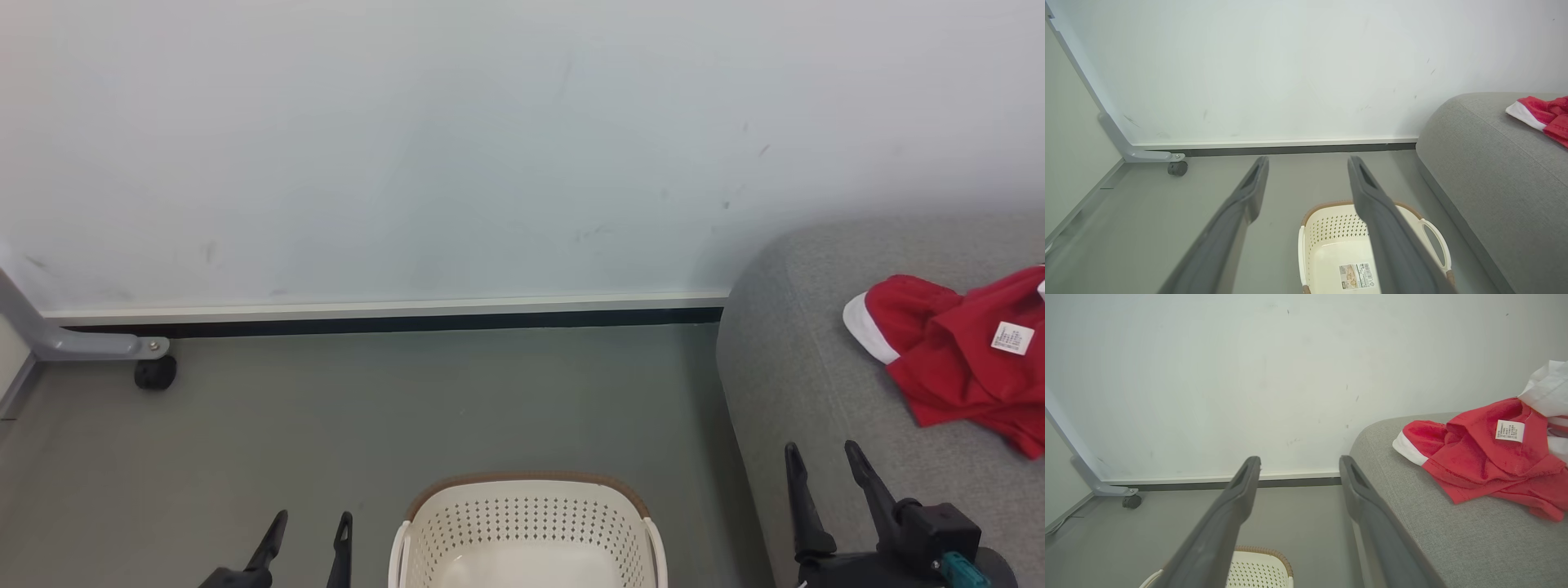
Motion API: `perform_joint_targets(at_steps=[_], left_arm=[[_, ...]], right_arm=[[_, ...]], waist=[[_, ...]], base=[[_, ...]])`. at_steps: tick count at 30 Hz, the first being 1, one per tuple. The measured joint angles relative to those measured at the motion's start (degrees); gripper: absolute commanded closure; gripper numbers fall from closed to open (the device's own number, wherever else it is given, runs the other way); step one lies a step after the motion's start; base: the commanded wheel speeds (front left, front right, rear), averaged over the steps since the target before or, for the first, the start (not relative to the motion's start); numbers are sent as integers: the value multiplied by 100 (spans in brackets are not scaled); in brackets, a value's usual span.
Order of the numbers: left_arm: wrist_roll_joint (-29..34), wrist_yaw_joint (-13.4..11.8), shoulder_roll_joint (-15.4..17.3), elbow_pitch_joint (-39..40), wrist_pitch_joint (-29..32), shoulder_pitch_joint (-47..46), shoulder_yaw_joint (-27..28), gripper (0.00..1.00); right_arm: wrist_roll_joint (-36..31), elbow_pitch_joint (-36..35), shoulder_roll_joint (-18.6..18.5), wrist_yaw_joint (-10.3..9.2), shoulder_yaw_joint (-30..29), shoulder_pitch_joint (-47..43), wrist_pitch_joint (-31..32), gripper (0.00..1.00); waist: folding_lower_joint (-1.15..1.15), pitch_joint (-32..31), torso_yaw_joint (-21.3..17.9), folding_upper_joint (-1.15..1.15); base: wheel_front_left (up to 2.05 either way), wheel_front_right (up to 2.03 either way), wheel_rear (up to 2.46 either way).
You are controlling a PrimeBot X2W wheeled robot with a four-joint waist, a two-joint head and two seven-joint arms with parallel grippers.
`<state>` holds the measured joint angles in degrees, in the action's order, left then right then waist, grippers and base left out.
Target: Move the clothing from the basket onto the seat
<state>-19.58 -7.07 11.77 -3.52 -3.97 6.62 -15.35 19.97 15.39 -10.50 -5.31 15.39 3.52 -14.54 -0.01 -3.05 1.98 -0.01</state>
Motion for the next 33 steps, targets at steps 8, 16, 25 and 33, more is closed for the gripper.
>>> perform_joint_targets(at_steps=[8,16,25,33], left_arm=[[10,0,-10,-16,-120,63,151,0],[160,-1,-62,-35,-127,60,141,0],[165,2,-154,-369,-165,206,63,100],[-205,67,-208,-443,-64,204,213,100]], right_arm=[[-137,-222,-2,-51,2,-180,0,0],[-187,-398,-18,-80,-75,-270,0,0],[-191,-120,104,-75,-25,-515,43,100],[186,-66,155,-12,-196,-527,167,100]], waist=[[1,-18,-155,1],[1,-7,-200,1],[1,-9,-208,1],[1,16,-208,1]], base=[[0,0,0],[0,0,0],[0,0,0],[0,0,0]])
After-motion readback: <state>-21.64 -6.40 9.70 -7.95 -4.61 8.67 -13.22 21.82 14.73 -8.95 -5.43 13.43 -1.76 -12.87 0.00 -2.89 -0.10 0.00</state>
